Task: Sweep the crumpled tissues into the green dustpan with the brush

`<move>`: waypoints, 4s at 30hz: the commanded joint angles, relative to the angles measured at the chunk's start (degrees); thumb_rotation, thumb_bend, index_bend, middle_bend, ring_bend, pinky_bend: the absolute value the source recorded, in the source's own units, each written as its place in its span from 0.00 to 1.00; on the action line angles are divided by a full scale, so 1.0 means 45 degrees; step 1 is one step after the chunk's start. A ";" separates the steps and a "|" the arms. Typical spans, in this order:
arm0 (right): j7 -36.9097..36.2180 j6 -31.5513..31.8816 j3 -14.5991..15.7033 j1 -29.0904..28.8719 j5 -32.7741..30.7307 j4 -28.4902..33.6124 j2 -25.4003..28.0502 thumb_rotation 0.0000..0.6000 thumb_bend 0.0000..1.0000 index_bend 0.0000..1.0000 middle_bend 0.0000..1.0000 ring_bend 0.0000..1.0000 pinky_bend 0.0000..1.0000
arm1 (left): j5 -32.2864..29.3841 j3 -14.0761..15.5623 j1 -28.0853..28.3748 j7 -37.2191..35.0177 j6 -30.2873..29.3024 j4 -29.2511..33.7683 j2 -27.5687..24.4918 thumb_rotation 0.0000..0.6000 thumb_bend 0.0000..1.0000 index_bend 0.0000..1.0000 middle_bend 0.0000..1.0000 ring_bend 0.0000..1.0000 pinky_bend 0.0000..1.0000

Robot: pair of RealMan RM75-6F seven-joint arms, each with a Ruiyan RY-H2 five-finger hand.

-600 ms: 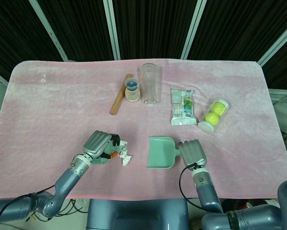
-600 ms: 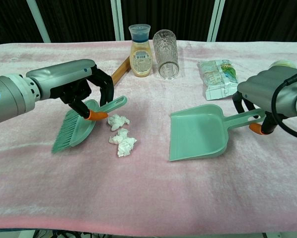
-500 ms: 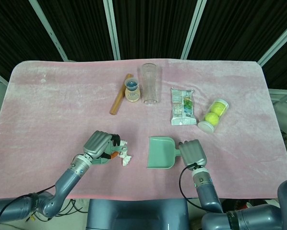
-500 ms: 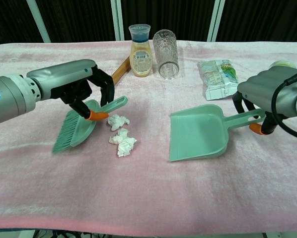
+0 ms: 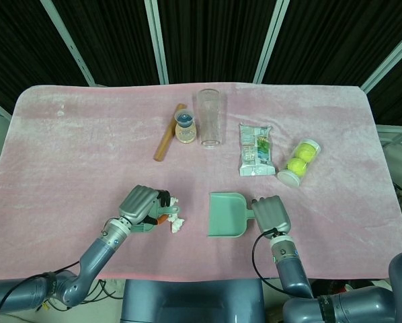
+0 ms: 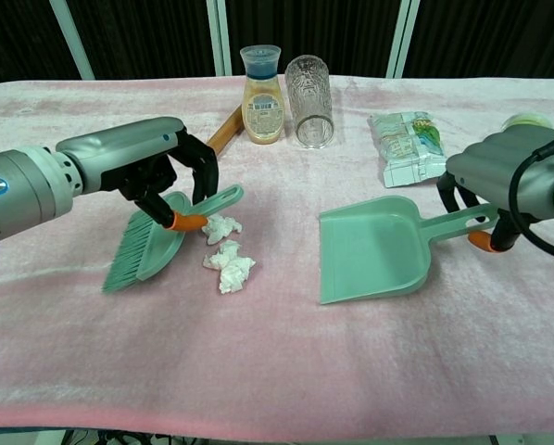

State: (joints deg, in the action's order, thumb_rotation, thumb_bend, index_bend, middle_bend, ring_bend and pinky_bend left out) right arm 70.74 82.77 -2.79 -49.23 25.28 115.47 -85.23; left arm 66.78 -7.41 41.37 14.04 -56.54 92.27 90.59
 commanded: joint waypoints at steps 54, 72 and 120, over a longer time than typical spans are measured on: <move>0.0181 0.0328 -0.0328 -0.0384 -0.0462 -0.0635 -0.0606 1.00 0.45 0.60 0.55 0.65 0.79 | 0.1616 -0.2586 0.2293 -0.2654 -0.0496 -0.4529 0.5658 1.00 0.35 0.61 0.65 0.89 1.00; 0.0364 0.0287 -0.0518 -0.0520 -0.0788 -0.1212 -0.1051 1.00 0.45 0.60 0.55 0.65 0.79 | 0.1770 -0.2593 0.2153 -0.3429 -0.0174 -0.3852 0.4134 1.00 0.35 0.61 0.65 0.89 1.00; 0.0532 0.0565 -0.0756 -0.0545 -0.0870 -0.1459 -0.1479 1.00 0.45 0.60 0.55 0.65 0.79 | 0.2706 -0.3305 0.4259 -0.5712 -0.0536 -0.7857 0.7463 1.00 0.35 0.61 0.65 0.89 1.00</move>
State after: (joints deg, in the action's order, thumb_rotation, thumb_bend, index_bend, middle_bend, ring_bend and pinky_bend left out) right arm 73.14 85.33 -6.19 -51.69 21.36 108.91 -91.90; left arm 78.82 -22.14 60.39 -11.52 -58.81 56.79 124.17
